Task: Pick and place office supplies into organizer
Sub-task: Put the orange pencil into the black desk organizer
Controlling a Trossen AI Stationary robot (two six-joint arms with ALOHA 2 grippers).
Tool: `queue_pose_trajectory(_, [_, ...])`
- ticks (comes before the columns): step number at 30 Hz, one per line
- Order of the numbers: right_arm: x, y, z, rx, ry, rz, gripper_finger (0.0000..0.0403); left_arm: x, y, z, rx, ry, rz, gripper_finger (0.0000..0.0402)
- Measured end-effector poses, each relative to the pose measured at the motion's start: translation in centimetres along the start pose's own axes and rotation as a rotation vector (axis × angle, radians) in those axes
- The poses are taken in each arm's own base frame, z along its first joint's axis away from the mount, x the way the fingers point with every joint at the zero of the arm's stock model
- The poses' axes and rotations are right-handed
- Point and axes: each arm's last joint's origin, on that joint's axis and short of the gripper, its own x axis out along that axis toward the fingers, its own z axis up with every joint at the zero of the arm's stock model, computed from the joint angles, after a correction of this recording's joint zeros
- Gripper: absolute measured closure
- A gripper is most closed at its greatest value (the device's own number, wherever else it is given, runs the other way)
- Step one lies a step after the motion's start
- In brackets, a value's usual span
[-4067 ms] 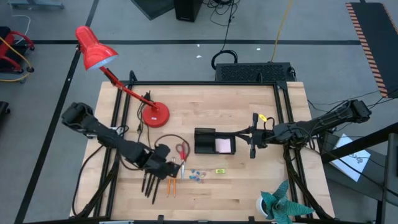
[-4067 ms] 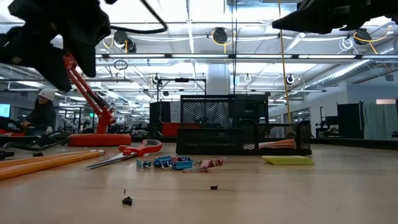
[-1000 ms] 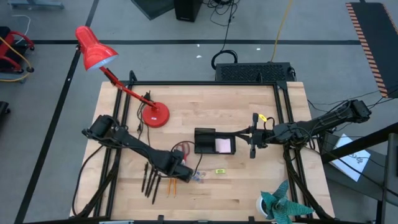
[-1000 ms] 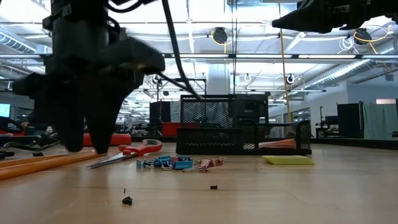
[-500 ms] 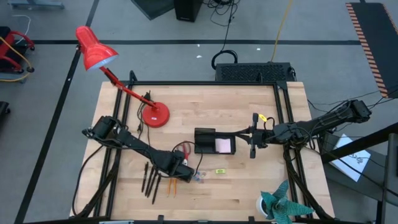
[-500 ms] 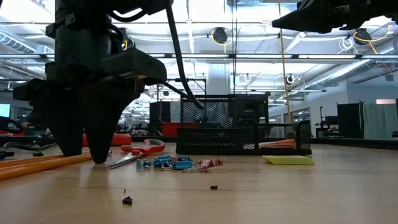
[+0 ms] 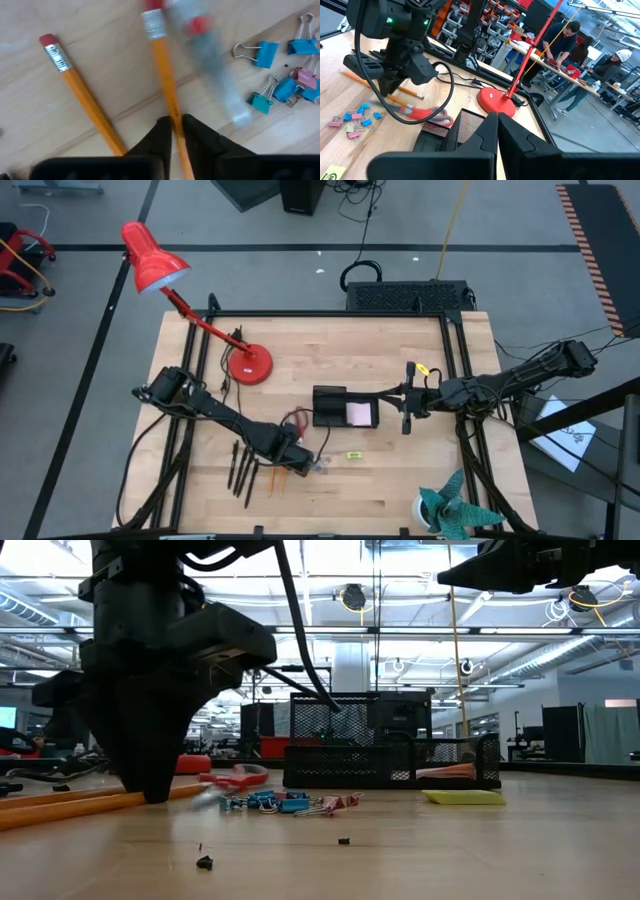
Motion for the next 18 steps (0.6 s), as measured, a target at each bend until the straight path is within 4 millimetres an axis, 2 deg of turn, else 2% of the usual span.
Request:
queue_pose_trajectory(6, [0.0, 0.0, 0.0, 0.0, 0.0, 0.0, 0.0399, -0.4, -0.3, 0.1, 0.057, -0.033, -0.04, 0.0383])
queue_pose_trajectory(18, [0.0, 0.0, 0.0, 0.0, 0.0, 0.0, 0.0399, -2.9, -0.2, 0.2, 0.075, -0.121, -0.108, 0.0368])
